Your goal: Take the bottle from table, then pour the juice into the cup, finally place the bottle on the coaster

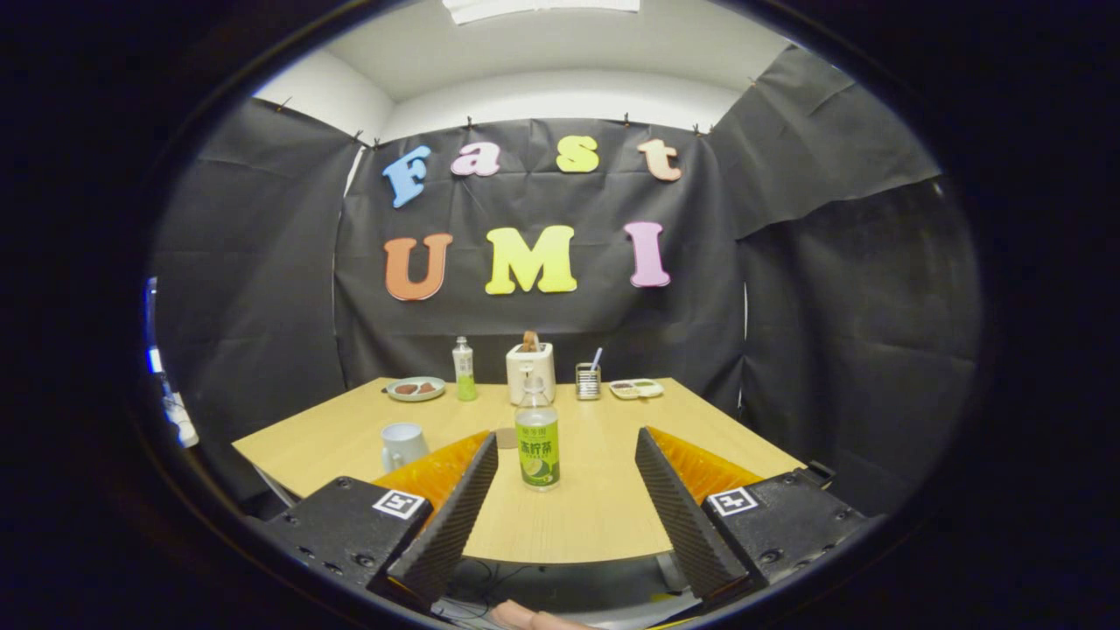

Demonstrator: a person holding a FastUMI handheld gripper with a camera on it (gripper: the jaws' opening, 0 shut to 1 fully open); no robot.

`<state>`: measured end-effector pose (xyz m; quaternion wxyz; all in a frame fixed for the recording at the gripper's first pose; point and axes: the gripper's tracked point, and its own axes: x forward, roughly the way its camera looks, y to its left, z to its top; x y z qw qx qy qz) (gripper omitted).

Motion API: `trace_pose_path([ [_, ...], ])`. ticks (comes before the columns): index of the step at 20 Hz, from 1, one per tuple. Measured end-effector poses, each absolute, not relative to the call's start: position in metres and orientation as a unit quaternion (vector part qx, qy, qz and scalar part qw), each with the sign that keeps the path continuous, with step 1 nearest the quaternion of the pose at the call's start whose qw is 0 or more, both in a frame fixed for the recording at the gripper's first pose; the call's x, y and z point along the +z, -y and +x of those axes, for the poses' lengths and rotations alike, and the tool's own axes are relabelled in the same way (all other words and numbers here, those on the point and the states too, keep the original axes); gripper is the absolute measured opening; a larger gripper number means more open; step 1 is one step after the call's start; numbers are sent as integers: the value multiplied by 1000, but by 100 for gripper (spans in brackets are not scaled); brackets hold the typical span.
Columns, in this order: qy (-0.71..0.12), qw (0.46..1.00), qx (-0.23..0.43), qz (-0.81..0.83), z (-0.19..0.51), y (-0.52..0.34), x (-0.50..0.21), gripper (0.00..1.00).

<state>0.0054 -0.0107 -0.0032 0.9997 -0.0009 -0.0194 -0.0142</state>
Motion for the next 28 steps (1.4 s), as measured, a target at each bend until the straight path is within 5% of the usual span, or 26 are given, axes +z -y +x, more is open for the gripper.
trace_pose_path([
  [10, 36, 999, -15, -8, 35, 5, -4, 100],
  [28, -8, 1000, -1, -7, 219, -37, -69, 100],
])
